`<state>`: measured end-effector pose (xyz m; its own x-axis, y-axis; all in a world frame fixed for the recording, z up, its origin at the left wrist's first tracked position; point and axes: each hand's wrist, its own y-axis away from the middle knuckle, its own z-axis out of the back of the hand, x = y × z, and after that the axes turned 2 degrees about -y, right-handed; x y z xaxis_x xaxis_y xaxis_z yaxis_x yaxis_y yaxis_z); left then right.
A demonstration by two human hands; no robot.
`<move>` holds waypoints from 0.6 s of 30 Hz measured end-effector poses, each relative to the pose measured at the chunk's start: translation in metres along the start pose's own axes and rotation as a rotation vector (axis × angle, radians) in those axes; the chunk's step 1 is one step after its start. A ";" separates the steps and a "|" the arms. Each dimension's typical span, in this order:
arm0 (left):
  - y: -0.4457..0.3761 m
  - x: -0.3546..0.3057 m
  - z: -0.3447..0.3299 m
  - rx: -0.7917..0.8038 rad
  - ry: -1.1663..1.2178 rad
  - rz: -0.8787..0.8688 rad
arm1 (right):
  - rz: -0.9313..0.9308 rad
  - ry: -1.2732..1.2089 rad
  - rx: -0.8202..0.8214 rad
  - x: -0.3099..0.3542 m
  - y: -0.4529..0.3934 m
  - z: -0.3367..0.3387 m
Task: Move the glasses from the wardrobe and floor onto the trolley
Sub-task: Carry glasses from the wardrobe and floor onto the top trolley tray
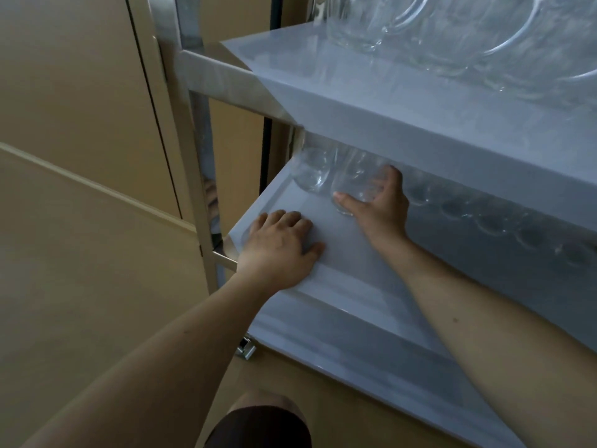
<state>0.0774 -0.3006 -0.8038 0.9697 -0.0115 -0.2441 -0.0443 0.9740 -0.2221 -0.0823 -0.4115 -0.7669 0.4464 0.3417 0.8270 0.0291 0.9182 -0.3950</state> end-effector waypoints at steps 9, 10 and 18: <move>0.001 -0.001 -0.003 -0.025 -0.010 -0.001 | 0.052 0.076 -0.085 -0.006 -0.021 -0.019; 0.001 -0.001 -0.003 -0.029 -0.009 -0.003 | 0.045 0.083 -0.081 -0.006 -0.023 -0.019; 0.001 0.000 -0.003 -0.044 -0.001 -0.008 | 0.016 0.115 -0.025 -0.010 -0.028 -0.027</move>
<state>0.0772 -0.3001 -0.8066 0.9702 -0.0191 -0.2414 -0.0469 0.9631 -0.2650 -0.0636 -0.4460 -0.7750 0.5463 0.3302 0.7698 0.0429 0.9068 -0.4194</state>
